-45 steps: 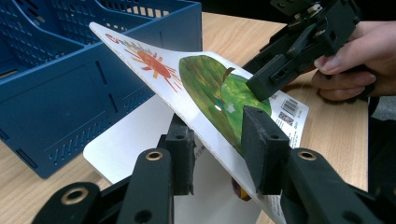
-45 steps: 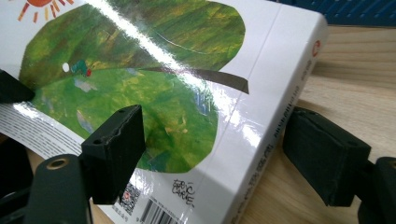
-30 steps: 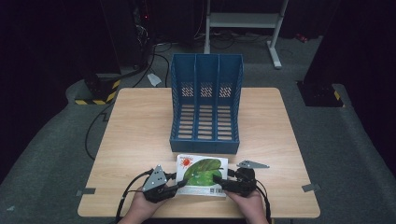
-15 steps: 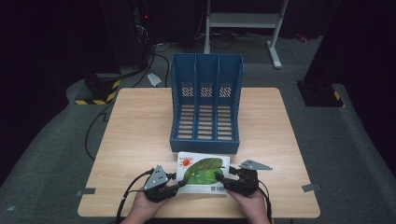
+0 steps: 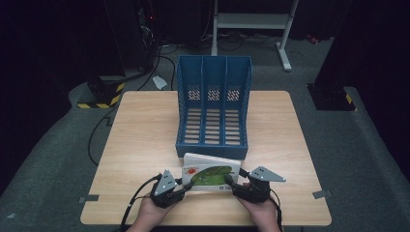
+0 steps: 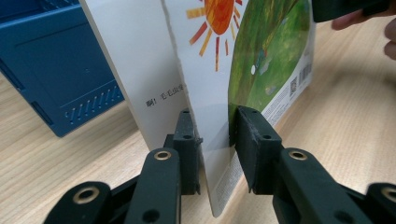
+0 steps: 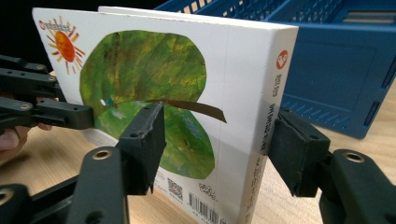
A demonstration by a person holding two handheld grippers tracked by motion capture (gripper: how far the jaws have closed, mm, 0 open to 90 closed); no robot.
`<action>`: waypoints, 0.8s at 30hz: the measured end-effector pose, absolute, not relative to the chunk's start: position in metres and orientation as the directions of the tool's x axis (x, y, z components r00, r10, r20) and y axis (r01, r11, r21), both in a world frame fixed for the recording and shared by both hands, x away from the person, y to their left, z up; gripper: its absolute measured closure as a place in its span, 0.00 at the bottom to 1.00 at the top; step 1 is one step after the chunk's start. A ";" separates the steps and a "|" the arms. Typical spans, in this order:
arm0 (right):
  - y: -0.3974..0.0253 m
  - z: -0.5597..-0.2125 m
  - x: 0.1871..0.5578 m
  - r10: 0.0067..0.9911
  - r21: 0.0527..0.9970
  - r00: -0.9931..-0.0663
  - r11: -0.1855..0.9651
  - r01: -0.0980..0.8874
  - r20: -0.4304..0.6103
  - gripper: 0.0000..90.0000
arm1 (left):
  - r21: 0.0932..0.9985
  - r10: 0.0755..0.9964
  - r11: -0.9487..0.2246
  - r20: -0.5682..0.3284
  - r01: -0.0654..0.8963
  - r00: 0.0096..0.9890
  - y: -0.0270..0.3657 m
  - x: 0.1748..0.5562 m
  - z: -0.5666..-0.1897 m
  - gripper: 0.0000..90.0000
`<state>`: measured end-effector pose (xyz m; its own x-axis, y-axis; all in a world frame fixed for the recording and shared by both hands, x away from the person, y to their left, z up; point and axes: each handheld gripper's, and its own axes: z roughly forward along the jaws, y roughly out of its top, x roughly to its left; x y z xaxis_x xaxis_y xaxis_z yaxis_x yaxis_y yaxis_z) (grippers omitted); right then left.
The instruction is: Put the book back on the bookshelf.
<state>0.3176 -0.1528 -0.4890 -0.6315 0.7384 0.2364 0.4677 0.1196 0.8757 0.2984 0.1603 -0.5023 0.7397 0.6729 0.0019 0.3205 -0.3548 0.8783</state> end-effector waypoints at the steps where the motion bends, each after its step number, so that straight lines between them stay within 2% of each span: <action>1: -0.153 -0.489 0.318 0.738 0.876 -0.632 0.120 0.468 0.236 0.44 | 0.878 0.673 -0.355 0.002 0.320 0.740 0.160 0.298 -0.502 0.77; 15: -0.157 -0.487 0.315 0.740 0.891 -0.638 0.122 0.438 0.212 0.45 | 0.845 0.656 -0.446 0.085 0.294 0.750 0.154 0.295 -0.507 0.78; 18: -0.160 -0.488 0.312 0.723 0.894 -0.655 0.121 0.432 0.219 0.46 | 0.853 0.666 -0.424 0.065 0.306 0.743 0.161 0.293 -0.507 0.74; 21: -0.160 -0.488 0.306 0.715 0.898 -0.670 0.139 0.418 0.201 0.47 | 0.866 0.681 -0.374 0.015 0.331 0.732 0.171 0.296 -0.505 0.63; 24: -0.160 -0.487 0.305 0.712 0.900 -0.676 0.147 0.411 0.192 0.46 | 0.874 0.687 -0.357 0.006 0.331 0.726 0.174 0.296 -0.504 0.56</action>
